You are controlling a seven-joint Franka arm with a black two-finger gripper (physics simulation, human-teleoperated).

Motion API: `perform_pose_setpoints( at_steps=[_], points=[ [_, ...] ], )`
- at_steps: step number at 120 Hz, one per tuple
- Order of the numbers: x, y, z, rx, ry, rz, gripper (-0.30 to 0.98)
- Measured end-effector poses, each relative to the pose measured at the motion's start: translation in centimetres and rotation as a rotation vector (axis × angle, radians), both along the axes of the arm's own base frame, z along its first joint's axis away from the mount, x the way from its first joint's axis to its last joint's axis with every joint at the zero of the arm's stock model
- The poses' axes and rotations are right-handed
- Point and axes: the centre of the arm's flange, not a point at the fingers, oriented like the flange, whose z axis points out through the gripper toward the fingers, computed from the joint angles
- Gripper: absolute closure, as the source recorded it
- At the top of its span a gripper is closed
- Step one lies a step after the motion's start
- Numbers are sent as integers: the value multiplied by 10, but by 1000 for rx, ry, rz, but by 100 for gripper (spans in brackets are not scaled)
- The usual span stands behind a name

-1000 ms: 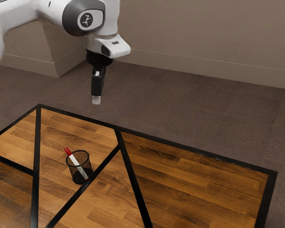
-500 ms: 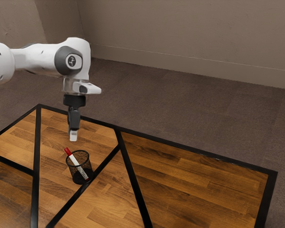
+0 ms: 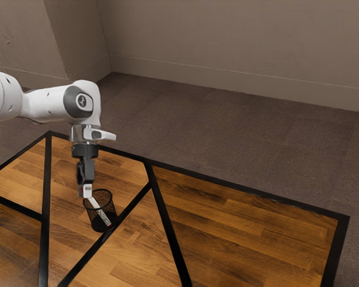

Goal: Take the marker out of the pen holder and place it to the left of the pen holder.

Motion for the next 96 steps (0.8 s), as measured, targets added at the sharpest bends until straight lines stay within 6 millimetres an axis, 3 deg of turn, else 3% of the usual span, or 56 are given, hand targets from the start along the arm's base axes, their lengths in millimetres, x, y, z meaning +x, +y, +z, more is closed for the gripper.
perform_pose_setpoints(
  at_steps=[33,96],
  points=[
    [3,1,2,-3,-4,7,32],
    [6,11,10,11,-24,24,60]
  ],
)
